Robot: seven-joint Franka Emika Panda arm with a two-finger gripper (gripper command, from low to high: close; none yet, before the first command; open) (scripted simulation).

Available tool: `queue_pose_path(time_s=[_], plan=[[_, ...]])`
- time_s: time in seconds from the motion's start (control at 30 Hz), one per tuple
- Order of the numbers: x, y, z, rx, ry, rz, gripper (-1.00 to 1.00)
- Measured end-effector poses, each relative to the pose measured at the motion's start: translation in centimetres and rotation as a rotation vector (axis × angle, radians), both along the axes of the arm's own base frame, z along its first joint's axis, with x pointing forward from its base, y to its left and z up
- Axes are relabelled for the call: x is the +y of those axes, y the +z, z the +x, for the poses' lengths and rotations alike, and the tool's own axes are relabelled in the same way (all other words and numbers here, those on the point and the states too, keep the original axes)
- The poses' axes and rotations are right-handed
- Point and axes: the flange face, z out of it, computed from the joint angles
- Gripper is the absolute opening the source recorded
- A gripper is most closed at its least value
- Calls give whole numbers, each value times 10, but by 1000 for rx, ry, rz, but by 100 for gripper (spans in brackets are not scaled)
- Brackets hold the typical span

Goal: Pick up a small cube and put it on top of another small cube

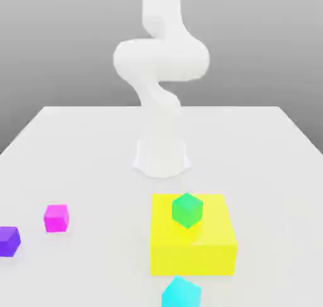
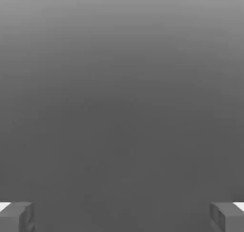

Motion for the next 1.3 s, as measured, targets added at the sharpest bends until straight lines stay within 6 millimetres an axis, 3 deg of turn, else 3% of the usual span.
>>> queue_pose_path(time_s=[0.23, 0.47, 0.7, 0.93, 1.07, 1.1, 1.3], plan=[[7, -111, 79, 185, -147, 14, 0], [8, -234, 125, 357, -272, 51, 0], [12, -360, 138, 526, -384, 121, 0], [28, -475, 122, 687, -481, 220, 0], [30, -531, 121, 702, -491, 231, 0], [30, -541, 120, 702, -491, 231, -100], [30, -546, 119, 702, -491, 231, -100]])
